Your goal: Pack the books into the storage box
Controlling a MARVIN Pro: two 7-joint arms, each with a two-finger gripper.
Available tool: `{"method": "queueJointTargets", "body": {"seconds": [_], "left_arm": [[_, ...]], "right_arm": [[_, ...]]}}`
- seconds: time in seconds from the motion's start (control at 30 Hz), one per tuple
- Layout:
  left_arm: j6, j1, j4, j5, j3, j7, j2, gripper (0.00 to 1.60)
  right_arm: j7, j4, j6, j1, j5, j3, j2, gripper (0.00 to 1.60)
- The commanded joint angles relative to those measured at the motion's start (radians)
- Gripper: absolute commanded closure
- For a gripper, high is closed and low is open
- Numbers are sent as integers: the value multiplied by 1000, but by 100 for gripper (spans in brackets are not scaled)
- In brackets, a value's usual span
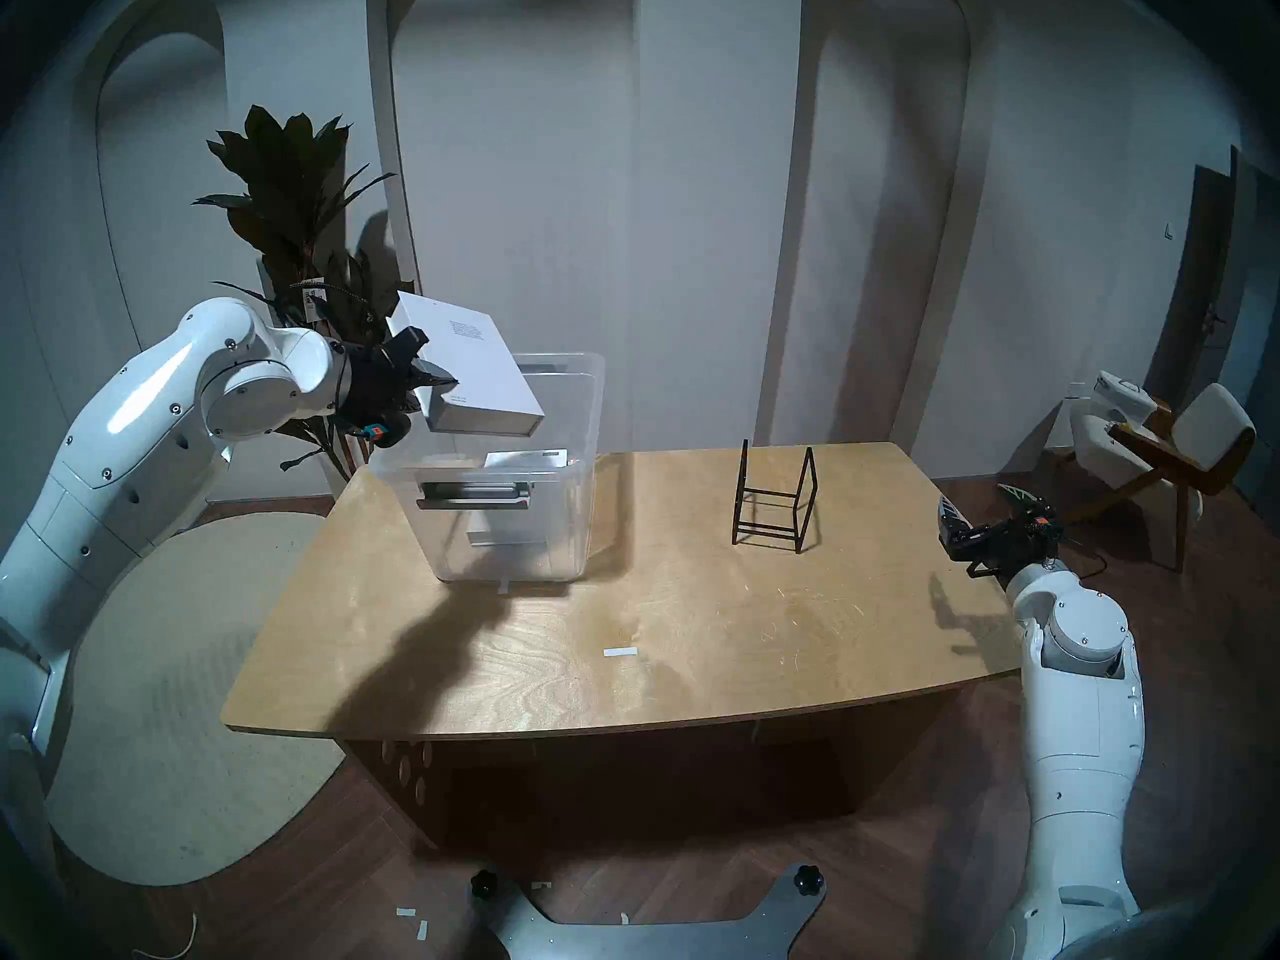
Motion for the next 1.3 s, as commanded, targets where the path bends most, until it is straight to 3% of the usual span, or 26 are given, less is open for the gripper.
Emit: {"method": "queueJointTargets", "body": {"seconds": [0.0, 0.7, 1.0, 1.13, 1.17, 1.27], "left_arm": [[-51, -107, 70, 33, 1, 0, -78, 160], [-188, -234, 360, 148, 49, 86, -272, 160], [-223, -276, 446, 183, 65, 137, -309, 160], [-214, -252, 417, 147, 37, 116, -284, 160], [-205, -227, 358, 154, 33, 104, -247, 0], [-211, -217, 312, 148, 25, 63, -201, 0]], "right_arm": [[-2, -25, -6, 7, 0, 0, 2, 0], [-3, -25, -6, 7, 1, 0, 3, 0], [-3, -24, -6, 7, 1, 0, 3, 0], [-3, -25, -5, 7, 1, 0, 2, 0], [-3, -25, -5, 7, 1, 0, 2, 0], [-3, -23, -6, 8, 1, 0, 3, 0]]}}
